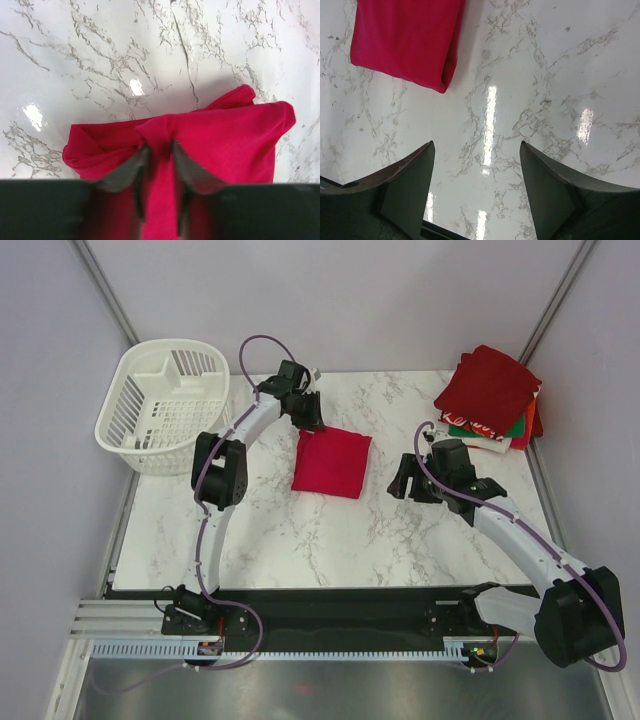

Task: Fold and stack the t-shirts
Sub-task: Fold the tshirt

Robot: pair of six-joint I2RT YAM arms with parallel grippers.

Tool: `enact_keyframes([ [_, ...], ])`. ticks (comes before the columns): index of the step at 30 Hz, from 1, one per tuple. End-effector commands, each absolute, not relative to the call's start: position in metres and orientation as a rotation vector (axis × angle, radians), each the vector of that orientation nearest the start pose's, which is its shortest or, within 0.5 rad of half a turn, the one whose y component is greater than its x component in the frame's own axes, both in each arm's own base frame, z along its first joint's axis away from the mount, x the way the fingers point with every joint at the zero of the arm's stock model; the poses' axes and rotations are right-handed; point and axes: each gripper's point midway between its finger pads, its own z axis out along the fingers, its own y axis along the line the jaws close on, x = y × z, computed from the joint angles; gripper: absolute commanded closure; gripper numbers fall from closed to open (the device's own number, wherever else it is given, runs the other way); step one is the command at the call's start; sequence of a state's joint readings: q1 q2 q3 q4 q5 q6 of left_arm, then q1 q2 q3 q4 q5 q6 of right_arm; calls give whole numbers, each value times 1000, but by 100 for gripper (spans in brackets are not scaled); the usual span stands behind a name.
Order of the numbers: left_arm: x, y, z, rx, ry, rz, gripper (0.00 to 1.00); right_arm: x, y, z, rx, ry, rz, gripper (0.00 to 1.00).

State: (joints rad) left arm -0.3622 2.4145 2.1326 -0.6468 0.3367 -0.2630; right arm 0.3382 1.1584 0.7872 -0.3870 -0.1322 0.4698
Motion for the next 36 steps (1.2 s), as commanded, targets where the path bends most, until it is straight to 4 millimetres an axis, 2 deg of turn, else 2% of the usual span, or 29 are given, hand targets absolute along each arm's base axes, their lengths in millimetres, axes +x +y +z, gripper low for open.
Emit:
enact_keyframes([
  [1, 525, -276, 87, 315, 2458, -695, 76, 283, 140, 131, 65, 2360, 528, 23],
  [2, 524, -276, 88, 312, 2460, -698, 96, 282, 139, 129, 66, 2364, 523, 23],
  [5, 522, -275, 102, 307, 2441, -699, 98, 279, 136, 122, 64, 2378, 509, 23],
  [8, 523, -267, 131, 274, 2400, -650, 98, 276, 137, 119, 58, 2385, 512, 23],
  [9, 519, -263, 150, 261, 2376, -639, 98, 276, 136, 119, 59, 2385, 510, 23],
  [11, 517, -255, 164, 228, 2361, -593, 98, 277, 136, 118, 60, 2384, 507, 23],
  [12, 514, -251, 181, 221, 2340, -583, 98, 277, 136, 118, 59, 2382, 506, 23],
  [15, 513, -245, 191, 207, 2332, -546, 98, 278, 137, 116, 56, 2386, 511, 23],
  [18, 513, -238, 188, 200, 2353, -504, 98, 278, 138, 112, 52, 2396, 511, 23],
  [24, 510, -224, 159, 158, 2427, -399, 98, 275, 138, 105, 54, 2412, 511, 23],
  [28, 519, -203, 127, 98, 2475, -273, 98, 275, 140, 103, 45, 2419, 526, 23],
  [29, 522, -199, 110, 80, 2506, -264, 98, 275, 142, 104, 39, 2419, 539, 23],
  [31, 528, -192, 94, 37, 2534, -273, 98, 277, 149, 109, 22, 2406, 584, 23],
  [32, 536, -185, 94, -4, 2528, -285, 98, 278, 152, 111, 16, 2400, 601, 23],
  [33, 538, -181, 76, -25, 2560, -278, 98, 281, 155, 115, 9, 2383, 621, 23],
  [34, 541, -181, 72, -36, 2568, -299, 96, 282, 158, 117, 6, 2376, 640, 23],
  [35, 547, -178, 73, -45, 2559, -321, 90, 284, 163, 120, -2, 2373, 671, 23],
  [36, 549, -178, 62, -39, 2577, -335, 82, 287, 167, 124, -10, 2358, 694, 23],
])
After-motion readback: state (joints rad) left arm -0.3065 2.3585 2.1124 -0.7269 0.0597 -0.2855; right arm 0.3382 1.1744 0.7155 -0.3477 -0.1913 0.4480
